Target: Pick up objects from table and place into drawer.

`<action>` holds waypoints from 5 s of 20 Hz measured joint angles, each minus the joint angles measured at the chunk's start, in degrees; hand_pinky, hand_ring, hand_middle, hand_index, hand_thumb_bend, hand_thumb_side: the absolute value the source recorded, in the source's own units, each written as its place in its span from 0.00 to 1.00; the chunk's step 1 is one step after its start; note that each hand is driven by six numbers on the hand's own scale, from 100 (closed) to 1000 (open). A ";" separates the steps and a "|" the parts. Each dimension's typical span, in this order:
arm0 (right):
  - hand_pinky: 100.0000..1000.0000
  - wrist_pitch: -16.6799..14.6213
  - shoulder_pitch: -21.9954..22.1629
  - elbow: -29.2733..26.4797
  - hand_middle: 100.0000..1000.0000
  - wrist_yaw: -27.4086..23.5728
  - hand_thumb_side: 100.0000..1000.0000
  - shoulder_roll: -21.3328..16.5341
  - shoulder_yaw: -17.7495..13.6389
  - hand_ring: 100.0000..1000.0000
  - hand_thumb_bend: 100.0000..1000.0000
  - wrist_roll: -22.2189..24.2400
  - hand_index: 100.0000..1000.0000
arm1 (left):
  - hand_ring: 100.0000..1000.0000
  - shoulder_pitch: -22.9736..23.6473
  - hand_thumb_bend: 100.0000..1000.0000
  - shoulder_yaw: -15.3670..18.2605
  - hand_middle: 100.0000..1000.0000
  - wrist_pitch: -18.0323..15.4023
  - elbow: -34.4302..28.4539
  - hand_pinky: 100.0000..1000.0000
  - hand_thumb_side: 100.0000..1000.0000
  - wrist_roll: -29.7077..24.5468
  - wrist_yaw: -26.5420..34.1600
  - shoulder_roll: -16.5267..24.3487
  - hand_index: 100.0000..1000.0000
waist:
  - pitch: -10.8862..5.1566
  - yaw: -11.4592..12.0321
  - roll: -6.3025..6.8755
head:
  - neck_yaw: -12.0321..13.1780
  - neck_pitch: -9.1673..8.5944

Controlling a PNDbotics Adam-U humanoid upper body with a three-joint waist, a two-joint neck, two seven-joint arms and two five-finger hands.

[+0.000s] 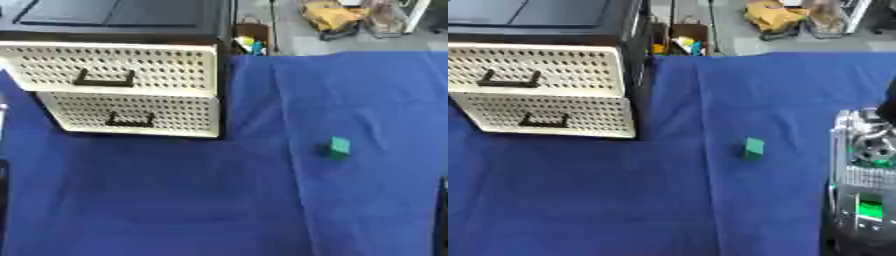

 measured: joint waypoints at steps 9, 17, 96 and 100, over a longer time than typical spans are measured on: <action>0.66 0.49 0.46 0.00 0.55 0.00 1.00 -0.05 -0.21 0.71 0.00 -0.44 0.75 | 0.21 4.64 0.00 -0.02 0.38 4.98 0.00 0.00 0.88 -1.03 -3.75 7.80 0.80 | -0.42 0.45 0.35 | -0.43 -0.14; 0.66 1.11 0.49 0.00 0.55 0.11 1.00 -0.15 -0.17 0.70 0.00 -0.80 0.75 | 0.03 8.42 0.00 -2.51 0.22 11.86 0.00 0.00 0.87 -5.58 -10.56 18.77 0.74 | -1.19 0.50 0.46 | -0.37 -0.14; 0.66 2.02 0.98 0.00 0.53 -0.34 1.00 -0.61 0.81 0.70 0.00 -1.46 0.69 | 0.00 5.32 0.00 -20.38 0.00 42.14 -0.01 0.00 0.46 -56.79 -49.58 37.70 0.90 | -0.67 -2.47 1.34 | 3.67 -1.74; 0.65 2.06 0.96 0.00 0.53 -0.47 1.00 -0.79 0.70 0.70 0.00 -1.43 0.69 | 0.00 4.99 0.00 -20.51 0.00 42.82 -0.01 0.00 0.46 -57.48 -50.21 37.31 0.90 | -0.33 -2.66 1.34 | 3.80 -1.96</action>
